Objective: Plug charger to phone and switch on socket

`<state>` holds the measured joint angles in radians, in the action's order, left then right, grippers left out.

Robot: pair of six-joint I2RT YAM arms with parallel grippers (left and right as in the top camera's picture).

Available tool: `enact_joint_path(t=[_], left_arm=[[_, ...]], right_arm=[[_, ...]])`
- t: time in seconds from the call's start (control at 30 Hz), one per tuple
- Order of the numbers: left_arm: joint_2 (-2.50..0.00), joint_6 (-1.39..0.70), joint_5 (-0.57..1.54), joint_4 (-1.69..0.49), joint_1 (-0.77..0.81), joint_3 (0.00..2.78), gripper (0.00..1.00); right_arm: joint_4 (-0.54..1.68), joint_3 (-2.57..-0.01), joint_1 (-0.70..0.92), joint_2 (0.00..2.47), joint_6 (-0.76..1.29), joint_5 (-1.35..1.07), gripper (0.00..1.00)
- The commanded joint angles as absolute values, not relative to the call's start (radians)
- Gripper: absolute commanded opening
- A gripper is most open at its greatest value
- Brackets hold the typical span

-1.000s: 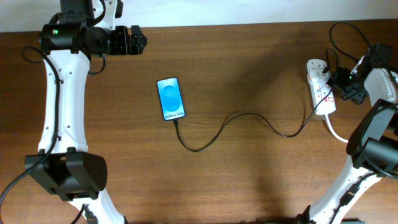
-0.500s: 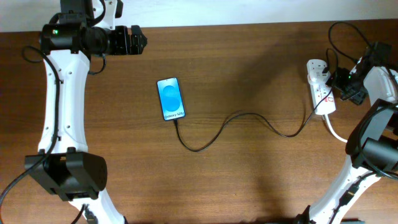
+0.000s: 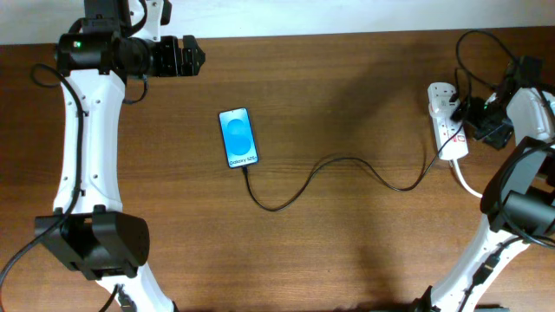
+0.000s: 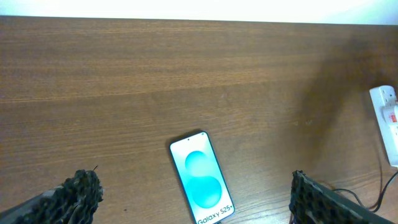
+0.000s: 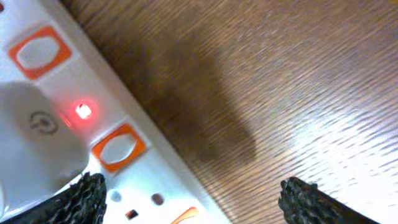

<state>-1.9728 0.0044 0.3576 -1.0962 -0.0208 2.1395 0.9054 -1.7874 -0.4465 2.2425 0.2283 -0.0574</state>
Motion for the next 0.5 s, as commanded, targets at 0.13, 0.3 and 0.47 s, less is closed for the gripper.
enact_joint_path(t=[0.13,0.3,0.47], left_arm=[[-1.965,0.013,0.347,-1.094,-0.027,2.149,1.0],[-1.965,0.013,0.347,-1.094,-0.027,2.149,0.99],[-1.965,0.013,0.347,-1.094,-0.027,2.149,1.0]], right_arm=[[1.067,-1.973,-0.493,2.139,0.226,-0.077,0.93],[1.172,-2.024,-0.484,2.03,0.213,-0.078,0.93],[1.25,-2.024,-0.438,1.865,0.065,-0.218,0.94]])
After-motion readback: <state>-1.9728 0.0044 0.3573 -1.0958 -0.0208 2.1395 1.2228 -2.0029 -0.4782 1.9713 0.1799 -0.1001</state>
